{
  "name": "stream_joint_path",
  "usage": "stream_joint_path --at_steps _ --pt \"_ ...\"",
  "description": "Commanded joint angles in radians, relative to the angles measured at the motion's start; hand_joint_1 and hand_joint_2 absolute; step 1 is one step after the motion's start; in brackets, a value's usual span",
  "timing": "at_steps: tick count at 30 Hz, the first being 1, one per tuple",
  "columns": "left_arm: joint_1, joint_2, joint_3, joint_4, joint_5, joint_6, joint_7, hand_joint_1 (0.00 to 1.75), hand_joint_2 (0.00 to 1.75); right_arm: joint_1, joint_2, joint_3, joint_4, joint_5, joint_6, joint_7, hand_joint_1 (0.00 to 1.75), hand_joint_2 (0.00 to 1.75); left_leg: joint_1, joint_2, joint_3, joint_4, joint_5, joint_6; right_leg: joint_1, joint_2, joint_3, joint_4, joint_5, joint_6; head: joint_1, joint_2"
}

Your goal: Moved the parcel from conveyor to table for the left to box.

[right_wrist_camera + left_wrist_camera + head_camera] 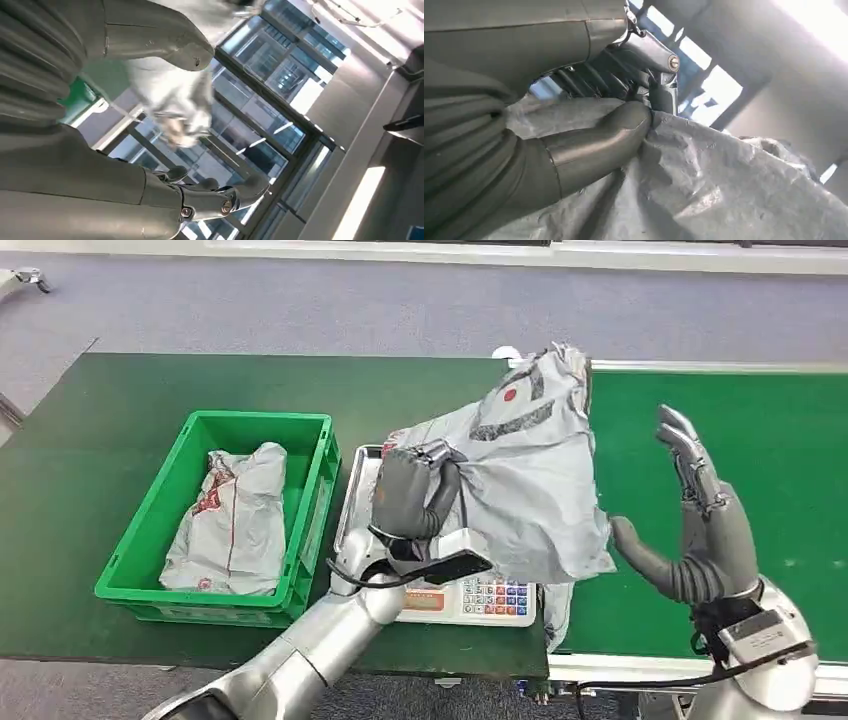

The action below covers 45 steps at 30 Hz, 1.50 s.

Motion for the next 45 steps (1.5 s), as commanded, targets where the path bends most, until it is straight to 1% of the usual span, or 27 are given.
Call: stream_joint_path --at_steps 1,3,4,6,7,8,11,12,14,15,16,17,20,22,24,26,27,28,29,33,34,36,38,39,41,42,45 --pt "0.122 0.012 0.579 -0.483 -0.183 -0.002 -0.086 1.75 1.75 0.036 -0.019 0.071 0.020 0.005 -1.413 0.004 0.00 1.75 0.001 0.008 0.000 0.000 -0.001 0.000 0.001 0.003 -0.002 -0.001 0.001 -0.002 0.000 0.000" --pt "0.142 0.016 0.701 -0.523 -0.262 -0.002 -0.086 1.75 1.75 0.067 -0.015 0.065 -0.008 0.004 -1.413 0.004 0.00 1.75 0.001 0.007 0.001 0.000 -0.001 -0.001 0.001 0.005 -0.001 -0.001 0.001 -0.001 0.000 0.000" --pt "0.142 0.016 0.701 -0.523 -0.262 -0.002 -0.086 1.75 1.75 0.067 -0.015 0.065 -0.008 0.004 -1.413 0.004 0.00 1.75 0.000 0.009 0.003 -0.003 -0.001 -0.001 0.001 0.005 0.000 -0.002 0.001 -0.002 -0.001 0.000" --pt "0.146 0.033 0.803 -0.515 -0.309 -0.002 -0.086 1.75 1.75 0.089 -0.008 0.057 -0.037 0.003 -1.413 0.004 0.00 1.75 0.001 0.008 0.003 -0.003 -0.001 -0.001 0.002 0.003 0.001 -0.002 0.000 -0.002 0.000 0.000" --pt "0.144 0.033 0.814 -0.508 -0.312 -0.002 -0.086 1.75 1.75 0.091 -0.007 0.054 -0.041 0.003 -1.413 0.004 0.00 1.75 0.001 0.006 0.002 -0.001 -0.001 -0.001 0.002 0.004 0.000 -0.001 0.000 -0.002 0.000 0.000" --pt "0.142 0.046 0.824 -0.499 -0.298 -0.002 -0.086 1.75 1.75 0.096 -0.008 0.053 -0.044 0.000 -1.413 0.004 0.00 1.75 0.001 0.009 0.005 -0.004 -0.001 -0.001 0.002 0.005 0.002 -0.002 0.000 -0.003 -0.001 0.000" --pt "0.114 0.044 0.941 -0.435 -0.378 -0.002 -0.086 1.75 1.75 0.109 -0.012 0.041 -0.058 0.001 -1.413 0.004 0.00 1.75 0.000 0.007 0.003 -0.003 -0.001 -0.001 0.002 0.004 0.001 -0.001 -0.001 -0.002 0.000 0.000" --pt "0.080 0.054 0.985 -0.351 -0.503 -0.002 0.001 1.75 1.75 0.116 -0.011 0.036 -0.065 0.009 -1.413 0.004 0.00 1.75 0.001 0.007 0.004 -0.003 -0.001 -0.001 0.002 0.003 0.002 -0.002 -0.001 -0.003 0.000 0.000" --pt "0.051 0.103 0.957 -0.214 -0.560 -0.002 0.124 1.75 1.75 0.126 -0.017 0.033 -0.071 0.010 -1.413 0.004 0.00 1.75 0.001 0.005 0.003 -0.003 0.000 -0.001 0.002 0.002 0.001 -0.002 -0.001 -0.003 0.000 0.000" --pt "0.033 0.139 0.923 -0.102 -0.629 -0.017 0.254 1.75 1.75 0.128 -0.019 0.033 -0.070 0.013 -1.413 0.004 0.00 1.75 0.000 0.004 0.004 -0.005 0.001 -0.001 0.002 -0.001 0.003 -0.003 -0.001 -0.003 0.000 0.000" --pt "0.033 0.139 0.923 -0.102 -0.629 -0.017 0.254 1.75 1.75 0.128 -0.019 0.033 -0.070 0.013 -1.413 0.004 0.00 1.75 0.000 0.001 0.004 -0.004 0.001 -0.001 0.001 -0.002 0.003 -0.002 -0.001 -0.003 -0.001 0.000" --pt "0.015 0.177 0.894 -0.001 -0.648 -0.076 0.349 1.75 1.75 0.123 -0.027 0.038 -0.056 0.010 -1.413 0.004 0.00 1.75 0.000 0.001 0.005 -0.006 0.002 -0.001 0.002 -0.003 0.004 -0.004 -0.001 -0.003 0.000 0.000" --pt "0.017 0.182 0.891 0.009 -0.648 -0.081 0.358 1.75 1.75 0.121 -0.027 0.037 -0.053 0.010 -1.413 0.004 0.00 1.75 0.001 0.003 0.003 -0.002 0.000 -0.001 0.002 0.001 0.001 -0.001 -0.001 -0.003 -0.001 0.000" --pt "0.017 0.182 0.891 0.009 -0.648 -0.081 0.358 1.75 1.75 0.121 -0.027 0.037 -0.053 0.010 -1.413 0.004 0.00 1.75 0.000 0.003 0.003 -0.003 0.000 -0.001 0.001 0.000 0.001 -0.001 0.000 -0.003 0.000 0.000" --pt "0.014 0.200 0.847 0.066 -0.669 -0.153 0.439 1.75 1.75 0.106 -0.033 0.047 -0.027 0.010 -1.413 0.004 0.00 1.75 0.001 0.004 0.003 -0.004 0.001 -0.001 0.002 -0.002 0.002 -0.003 0.000 -0.004 0.000 0.000" --pt "0.026 0.212 0.812 0.094 -0.632 -0.213 0.457 1.75 1.75 0.092 -0.038 0.062 -0.001 0.012 -1.413 0.004 0.00 1.75 0.001 0.004 0.004 -0.004 0.001 -0.001 0.003 -0.001 0.003 -0.003 0.000 -0.004 0.000 0.000" --pt "0.030 0.204 0.821 0.094 -0.575 -0.235 0.423 1.59 1.75 0.087 -0.038 0.065 0.008 0.014 -1.413 0.004 0.00 1.75 0.000 0.004 0.004 -0.003 0.000 -0.001 0.001 0.002 0.001 -0.002 0.000 -0.003 0.000 0.000" --pt "0.039 0.201 0.813 0.082 -0.555 -0.219 0.412 0.49 1.75 0.084 -0.038 0.070 0.016 0.015 -1.413 0.004 0.00 1.75 0.000 0.005 0.005 -0.004 0.001 -0.001 0.002 0.000 0.003 -0.003 0.000 -0.004 0.000 0.000" --pt "0.049 0.198 0.799 0.065 -0.538 -0.195 0.401 0.00 1.75 0.082 -0.036 0.073 0.020 0.020 -1.413 0.004 0.00 1.75 0.001 0.005 0.002 -0.001 0.000 -0.001 0.002 0.004 0.000 -0.001 0.000 -0.003 0.000 0.000" --pt "0.082 0.185 0.766 -0.053 -0.369 -0.080 0.330 0.00 1.75 0.095 -0.033 0.085 0.013 0.023 -1.413 0.004 0.00 1.75 0.000 0.005 0.004 -0.003 -0.001 -0.002 0.001 0.003 0.002 -0.001 0.000 -0.003 -0.001 0.000" --pt "0.086 0.181 0.764 -0.079 -0.345 -0.042 0.340 0.00 1.75 0.098 -0.030 0.083 0.012 0.025 -1.413 0.004 0.00 1.75 0.001 0.006 0.005 -0.004 0.000 -0.002 0.002 0.002 0.003 -0.003 0.001 -0.004 0.000 0.000" --pt "0.108 0.175 0.753 -0.154 -0.257 -0.002 0.266 0.00 1.75 0.101 -0.029 0.086 0.008 0.024 -1.413 0.004 0.00 1.75 0.001 0.005 0.005 -0.004 0.000 -0.002 0.002 -0.001 0.004 -0.003 0.000 -0.004 -0.001 0.000" --pt "0.120 0.169 0.757 -0.194 -0.211 -0.002 0.225 0.00 1.75 0.101 -0.029 0.086 0.008 0.023 -1.413 0.004 0.00 1.75 0.001 0.003 0.004 -0.002 -0.001 -0.002 0.002 0.001 0.003 -0.001 -0.001 -0.003 0.000 0.000" --pt "0.132 0.159 0.757 -0.234 -0.073 -0.002 0.145 0.00 1.75 0.100 -0.028 0.087 0.010 0.025 -1.413 0.004 0.00 1.75 0.001 0.004 0.004 -0.003 0.000 -0.001 0.002 0.000 0.004 -0.002 0.000 -0.003 0.000 0.000" --pt "0.137 0.150 0.760 -0.252 -0.019 -0.002 0.098 0.00 1.75 0.097 -0.026 0.085 0.012 0.026 -1.413 0.004 0.00 1.75 0.001 0.005 0.004 -0.003 0.000 -0.001 0.002 0.001 0.003 -0.002 0.000 -0.003 0.000 0.000" --pt "0.132 0.155 0.743 -0.241 0.092 -0.047 0.073 0.00 1.75 0.098 -0.022 0.078 0.009 0.030 -1.413 0.004 0.00 1.75 0.001 0.004 0.004 -0.002 -0.001 -0.002 0.002 0.001 0.003 -0.001 -0.001 -0.003 0.000 0.000" --pt "0.132 0.149 0.738 -0.251 0.149 -0.065 0.055 0.00 1.75 0.101 -0.022 0.076 0.006 0.027 -1.413 0.004 0.00 1.75 0.001 0.003 0.004 -0.002 -0.001 -0.002 0.002 0.000 0.003 -0.001 -0.001 -0.003 -0.001 0.000"
